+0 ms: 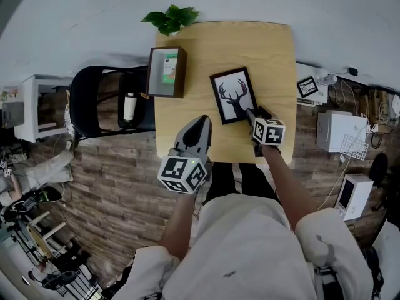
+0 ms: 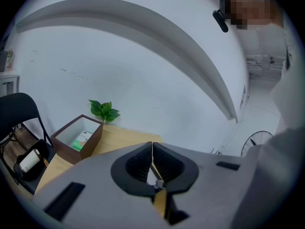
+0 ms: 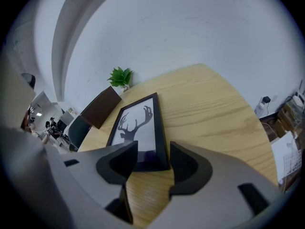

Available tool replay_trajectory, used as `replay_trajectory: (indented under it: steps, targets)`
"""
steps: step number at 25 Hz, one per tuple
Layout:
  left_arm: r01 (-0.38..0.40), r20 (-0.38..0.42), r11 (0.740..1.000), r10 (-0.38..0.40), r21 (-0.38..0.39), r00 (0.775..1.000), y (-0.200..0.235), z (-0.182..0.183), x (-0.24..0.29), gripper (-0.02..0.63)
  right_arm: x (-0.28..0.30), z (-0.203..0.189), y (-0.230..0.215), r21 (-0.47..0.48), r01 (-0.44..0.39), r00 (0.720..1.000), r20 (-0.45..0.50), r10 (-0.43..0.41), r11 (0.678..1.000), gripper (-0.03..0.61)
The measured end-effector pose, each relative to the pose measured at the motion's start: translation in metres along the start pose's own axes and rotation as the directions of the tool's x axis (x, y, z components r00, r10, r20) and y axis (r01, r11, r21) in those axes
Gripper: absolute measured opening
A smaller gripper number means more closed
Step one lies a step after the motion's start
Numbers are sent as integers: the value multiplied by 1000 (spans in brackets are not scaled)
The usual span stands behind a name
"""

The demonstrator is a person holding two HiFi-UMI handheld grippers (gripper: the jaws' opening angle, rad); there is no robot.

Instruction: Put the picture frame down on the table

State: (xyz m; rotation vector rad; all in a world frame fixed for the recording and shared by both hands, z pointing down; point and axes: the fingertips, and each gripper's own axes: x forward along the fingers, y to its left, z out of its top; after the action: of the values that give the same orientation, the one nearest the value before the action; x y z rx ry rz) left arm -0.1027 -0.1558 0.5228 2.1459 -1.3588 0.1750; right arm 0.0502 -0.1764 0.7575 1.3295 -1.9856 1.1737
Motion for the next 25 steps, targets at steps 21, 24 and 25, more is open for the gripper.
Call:
replay_trajectory:
  steps: [21, 24, 25]
  targets:
    - [-5, 51, 999, 3, 37, 999, -24, 30, -1, 8, -42, 53, 4, -61, -46, 995, 87, 51, 997, 158]
    - [2, 60, 998, -5, 56, 998, -27, 39, -4, 8, -54, 65, 11, -95, -54, 993, 103, 64, 994, 135]
    - [3, 65, 998, -7, 62, 998, -28, 42, -6, 8, -59, 68, 15, -110, -56, 992, 110, 68, 992, 127]
